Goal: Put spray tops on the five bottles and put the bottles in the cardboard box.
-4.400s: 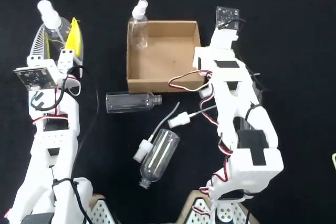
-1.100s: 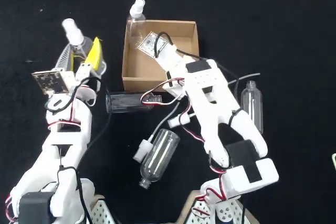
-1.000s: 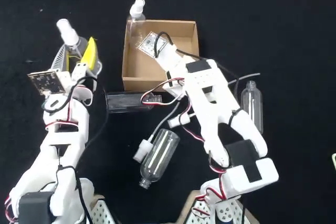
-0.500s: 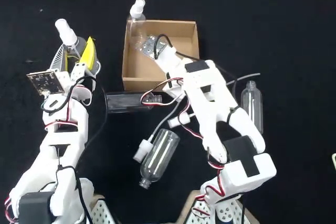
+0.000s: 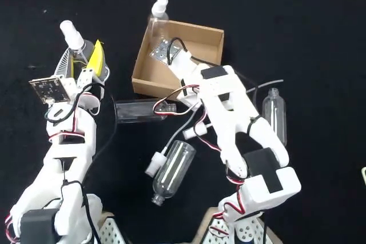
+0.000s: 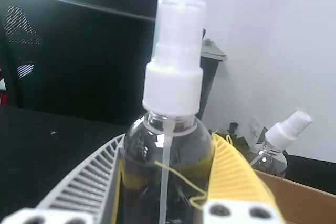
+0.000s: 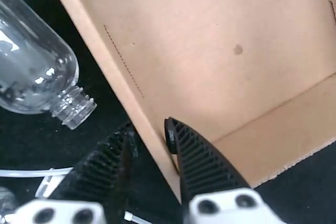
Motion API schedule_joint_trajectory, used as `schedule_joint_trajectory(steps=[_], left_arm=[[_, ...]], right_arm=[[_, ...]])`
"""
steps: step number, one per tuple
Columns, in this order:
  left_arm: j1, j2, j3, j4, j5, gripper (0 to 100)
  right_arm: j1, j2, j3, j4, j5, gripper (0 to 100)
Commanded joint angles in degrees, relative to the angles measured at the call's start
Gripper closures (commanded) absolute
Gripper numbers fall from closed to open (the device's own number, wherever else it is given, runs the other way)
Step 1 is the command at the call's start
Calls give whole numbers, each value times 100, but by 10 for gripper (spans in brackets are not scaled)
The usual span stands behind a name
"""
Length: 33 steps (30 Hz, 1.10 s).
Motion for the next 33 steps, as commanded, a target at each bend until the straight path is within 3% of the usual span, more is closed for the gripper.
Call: schedule_joint_trajectory(steps=[1,14,21,28,33], left_arm=[[-31,-114,-136,-176,79,970],[154,-114,-207,-176,79,970],[479,-44,-497,-141,79,970],[523,-44,-910,-114,756,970],[910,-44,-804,-114,712,970]], right_arm=[[-35,-40,-338,35,44,955],[-35,-84,-356,44,18,944],[-44,-84,-374,53,-9,715],[-35,-655,-382,308,-18,719],[-18,-1587,-374,782,-105,719]])
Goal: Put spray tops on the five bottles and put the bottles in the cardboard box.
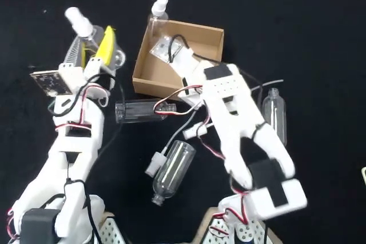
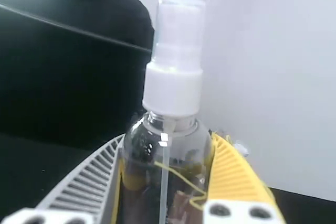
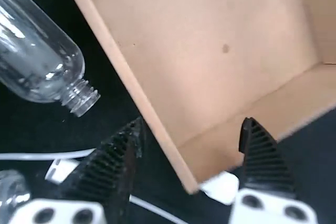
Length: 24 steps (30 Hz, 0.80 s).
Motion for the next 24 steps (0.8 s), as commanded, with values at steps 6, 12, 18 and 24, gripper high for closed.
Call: schedule_joint_trajectory(steps=[6,12,18,24], left_arm=[[637,-35,-207,-114,70,970],[884,-18,-470,791,88,970],[848,440,-910,932,62,970],[901,905,-1051,923,-246,970]], right_arm=[[668,-1640,-374,712,-589,719],[1705,-1956,-338,1240,-703,719],[2312,-2018,-268,1512,-1143,719],[2374,-2158,207,1415,-1451,719]])
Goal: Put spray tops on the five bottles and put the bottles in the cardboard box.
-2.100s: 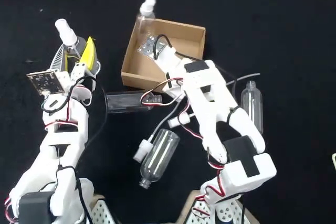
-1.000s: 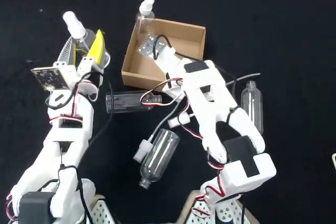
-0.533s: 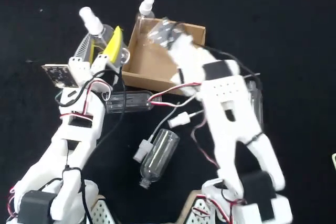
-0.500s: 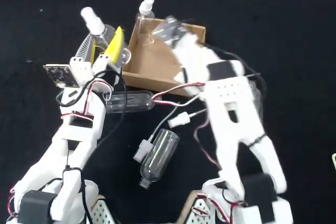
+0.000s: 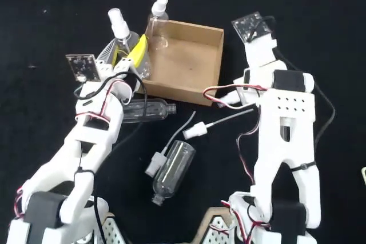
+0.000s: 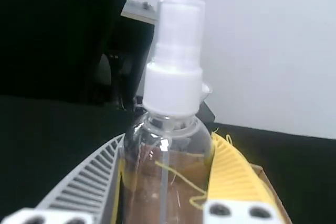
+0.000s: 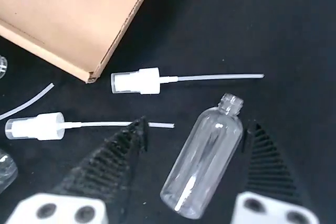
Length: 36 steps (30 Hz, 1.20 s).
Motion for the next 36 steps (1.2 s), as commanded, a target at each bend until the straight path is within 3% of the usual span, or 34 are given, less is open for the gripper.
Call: schedule_joint_trajectory(steps=[1,20,26,36], left_arm=[[66,70,-347,0,-141,970],[286,870,-848,-53,-369,971],[699,1407,-488,-1881,-1327,971],[681,2356,-488,-2760,-1468,971]], right_arm=[[158,-391,207,-123,-255,719],[132,-505,2246,-2207,-993,719],[132,-505,2308,-2242,-1002,720],[132,-505,2316,-2224,-1002,720]])
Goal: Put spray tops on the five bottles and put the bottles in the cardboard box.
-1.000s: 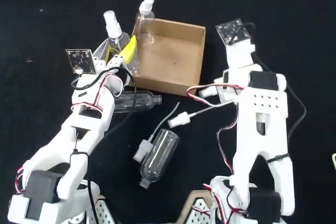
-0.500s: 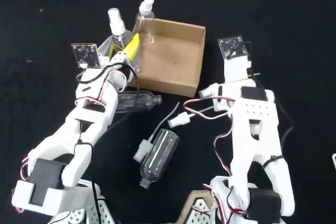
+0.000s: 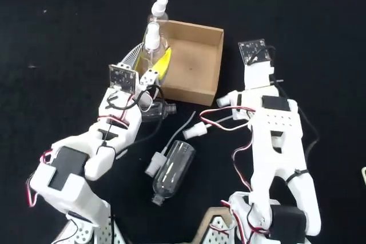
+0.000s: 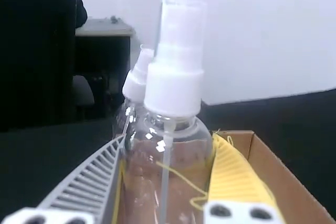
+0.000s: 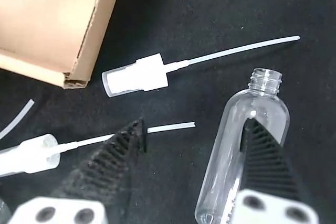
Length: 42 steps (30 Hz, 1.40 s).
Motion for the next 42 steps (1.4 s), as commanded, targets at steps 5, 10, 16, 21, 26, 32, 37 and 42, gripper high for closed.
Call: schedule_joint_trajectory(steps=[5,10,16,21,26,32,37,42], left_arm=[[22,-62,189,-325,-44,971],[-66,-62,400,-334,-44,971],[-286,-70,426,-334,-44,971],[-321,-70,637,-343,-44,971],[-338,-70,804,-659,-53,971],[-356,-70,1165,-1160,-97,971],[-479,-70,1174,-1160,-97,971],[-734,-70,1209,-1143,-97,971]], right_arm=[[79,-251,4,-132,-53,720],[79,-242,4,-132,-53,720],[79,-242,4,-141,-53,720],[79,-242,4,-141,-53,720],[79,-242,4,-141,-53,720],[79,-242,4,-141,-53,720],[79,-242,4,-132,-53,720],[79,-242,4,-123,-53,720]])
